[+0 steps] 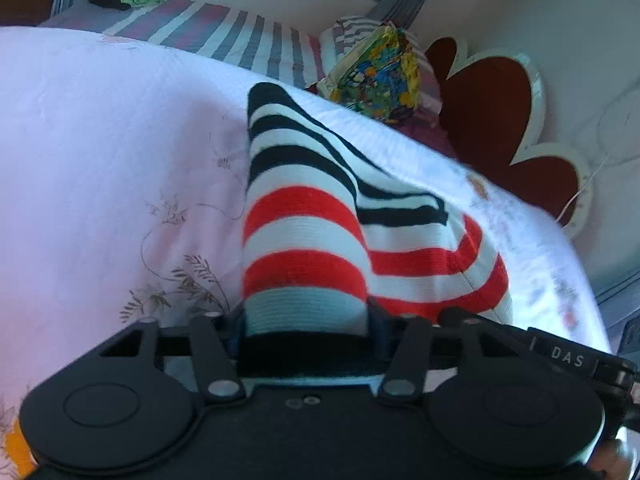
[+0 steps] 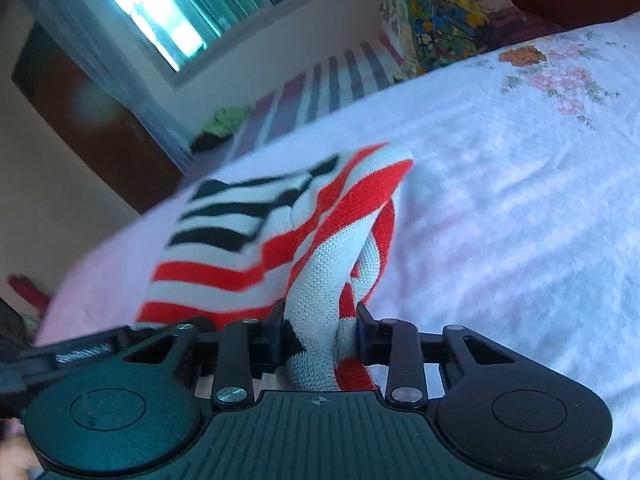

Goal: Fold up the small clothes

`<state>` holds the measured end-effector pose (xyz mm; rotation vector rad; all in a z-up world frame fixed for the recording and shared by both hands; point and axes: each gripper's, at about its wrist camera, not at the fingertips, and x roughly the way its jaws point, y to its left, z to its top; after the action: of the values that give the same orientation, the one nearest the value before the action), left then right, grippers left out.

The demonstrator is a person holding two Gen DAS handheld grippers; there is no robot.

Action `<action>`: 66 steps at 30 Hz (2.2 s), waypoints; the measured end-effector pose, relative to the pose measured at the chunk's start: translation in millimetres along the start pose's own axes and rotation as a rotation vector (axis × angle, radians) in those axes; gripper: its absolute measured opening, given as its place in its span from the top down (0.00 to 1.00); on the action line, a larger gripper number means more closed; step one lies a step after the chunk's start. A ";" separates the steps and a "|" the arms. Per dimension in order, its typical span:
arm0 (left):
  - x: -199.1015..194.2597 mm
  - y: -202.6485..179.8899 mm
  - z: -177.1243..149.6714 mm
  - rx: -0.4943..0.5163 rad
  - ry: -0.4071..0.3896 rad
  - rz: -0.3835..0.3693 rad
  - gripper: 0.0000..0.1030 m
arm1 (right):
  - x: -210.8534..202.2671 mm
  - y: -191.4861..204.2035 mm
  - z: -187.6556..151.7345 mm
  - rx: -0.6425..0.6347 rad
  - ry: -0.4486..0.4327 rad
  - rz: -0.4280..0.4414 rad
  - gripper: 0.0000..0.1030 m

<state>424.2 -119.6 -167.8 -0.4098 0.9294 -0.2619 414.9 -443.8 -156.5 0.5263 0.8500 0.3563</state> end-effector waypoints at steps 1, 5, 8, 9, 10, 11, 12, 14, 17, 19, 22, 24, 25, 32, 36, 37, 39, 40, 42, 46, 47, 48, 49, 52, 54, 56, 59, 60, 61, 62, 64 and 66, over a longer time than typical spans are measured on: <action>-4.1 1.0 0.7 -0.005 -0.001 -0.005 0.52 | -5.0 6.5 0.0 -0.001 -0.008 0.017 0.68; -32.5 12.3 3.1 -0.012 -0.024 -0.001 0.53 | -16.0 37.3 -1.5 -0.022 -0.018 0.064 0.69; -65.0 31.6 10.2 -0.017 -0.047 0.011 0.52 | -15.5 67.7 -5.4 -0.036 -0.018 0.116 0.69; -76.9 37.8 12.2 -0.009 -0.061 0.024 0.52 | -12.4 81.2 -8.2 -0.044 -0.018 0.133 0.69; -91.1 46.7 15.0 -0.002 -0.077 0.043 0.53 | -8.2 95.0 -12.3 -0.051 -0.015 0.149 0.69; -101.3 54.1 18.4 0.000 -0.087 0.059 0.53 | -2.8 107.7 -15.9 -0.054 -0.011 0.163 0.69; -112.7 64.8 20.7 0.001 -0.097 0.075 0.53 | 3.1 122.4 -20.0 -0.054 -0.007 0.178 0.69; -135.7 89.4 25.3 -0.004 -0.119 0.104 0.53 | 17.8 152.9 -28.9 -0.051 0.005 0.212 0.69; -166.4 130.0 32.8 0.000 -0.147 0.142 0.53 | 42.8 203.8 -44.3 -0.066 0.017 0.246 0.69; -183.4 160.8 38.7 -0.001 -0.164 0.159 0.53 | 61.6 238.7 -59.2 -0.077 0.018 0.258 0.69; -201.2 211.0 47.6 -0.007 -0.174 0.165 0.53 | 94.0 291.1 -84.8 -0.085 0.015 0.253 0.69; -209.9 248.5 54.8 -0.011 -0.168 0.159 0.53 | 118.1 326.3 -100.4 -0.091 0.012 0.240 0.69; -212.5 263.1 58.6 -0.010 -0.165 0.160 0.53 | 128.9 341.0 -107.5 -0.095 0.013 0.232 0.69; -214.0 351.9 88.4 0.009 -0.169 0.154 0.52 | 216.8 416.2 -133.1 -0.092 0.024 0.176 0.69; -192.1 388.1 82.3 0.028 -0.126 0.155 0.44 | 256.9 413.3 -148.0 -0.101 0.095 0.083 0.68; -190.5 395.1 78.6 0.025 -0.142 0.142 0.34 | 265.6 407.4 -151.1 -0.085 0.103 0.061 0.63; -192.5 397.6 71.8 0.040 -0.172 0.154 0.25 | 269.5 394.2 -154.7 -0.022 0.086 0.053 0.47; -195.2 397.2 71.1 0.042 -0.175 0.152 0.24 | 268.2 390.7 -155.2 -0.012 0.077 0.046 0.46; -207.6 396.1 71.9 0.013 -0.177 0.141 0.28 | 261.2 391.1 -150.9 -0.027 0.056 0.013 0.46; -240.2 391.2 81.4 0.043 -0.274 0.127 0.33 | 239.2 414.0 -136.6 -0.096 -0.055 -0.046 0.46; -241.8 386.8 87.3 0.061 -0.289 0.126 0.33 | 235.3 418.9 -131.0 -0.106 -0.085 -0.045 0.46; -239.3 380.2 93.3 0.080 -0.293 0.131 0.33 | 234.8 426.7 -125.6 -0.122 -0.111 -0.040 0.46; -234.2 375.9 98.8 0.096 -0.286 0.135 0.33 | 239.0 436.1 -118.8 -0.141 -0.122 -0.036 0.46; -207.7 366.2 108.8 0.137 -0.239 0.163 0.33 | 268.0 448.8 -111.1 -0.189 -0.076 -0.043 0.46; -190.5 369.6 110.2 0.112 -0.221 0.223 0.33 | 288.1 445.8 -110.5 -0.183 -0.038 -0.071 0.47; -175.7 377.8 112.8 0.087 -0.186 0.265 0.30 | 308.6 436.2 -115.6 -0.193 0.012 -0.143 0.52; -166.4 390.3 111.2 0.018 -0.151 0.255 0.26 | 317.1 428.3 -119.7 -0.207 0.016 -0.148 0.52; -167.0 391.0 112.6 0.001 -0.147 0.255 0.26 | 319.2 430.9 -118.6 -0.219 0.020 -0.156 0.52; -169.9 390.6 112.9 -0.009 -0.148 0.256 0.28 | 317.1 433.7 -117.0 -0.223 0.020 -0.162 0.52; -175.7 387.1 111.5 -0.009 -0.155 0.254 0.30 | 310.9 435.3 -115.5 -0.213 0.008 -0.161 0.52; -190.2 380.7 107.1 0.026 -0.165 0.243 0.30 | 283.8 440.3 -118.6 -0.209 -0.020 -0.121 0.52; -210.9 376.4 96.3 0.063 -0.185 0.226 0.30 | 254.6 446.6 -130.7 -0.251 -0.029 -0.096 0.52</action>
<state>397.7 320.5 -134.3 -0.2631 0.7755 -0.0449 428.6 85.8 -129.2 0.2562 0.7861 0.3606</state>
